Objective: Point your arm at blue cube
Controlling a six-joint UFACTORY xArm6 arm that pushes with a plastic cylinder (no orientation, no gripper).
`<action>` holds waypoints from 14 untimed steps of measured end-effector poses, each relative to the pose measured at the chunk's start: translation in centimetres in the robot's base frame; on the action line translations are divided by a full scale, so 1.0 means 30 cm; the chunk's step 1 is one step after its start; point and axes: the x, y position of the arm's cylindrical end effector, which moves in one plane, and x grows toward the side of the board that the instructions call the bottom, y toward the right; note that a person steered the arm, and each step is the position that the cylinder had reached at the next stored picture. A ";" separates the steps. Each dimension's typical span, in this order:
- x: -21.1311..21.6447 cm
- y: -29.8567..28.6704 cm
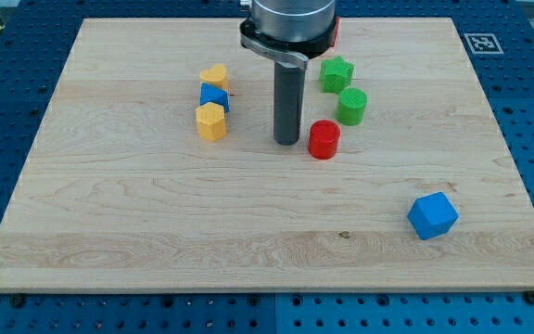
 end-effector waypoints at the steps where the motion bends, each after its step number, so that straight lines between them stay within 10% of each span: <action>1: 0.004 0.067; 9: 0.151 0.105; 14: 0.349 0.675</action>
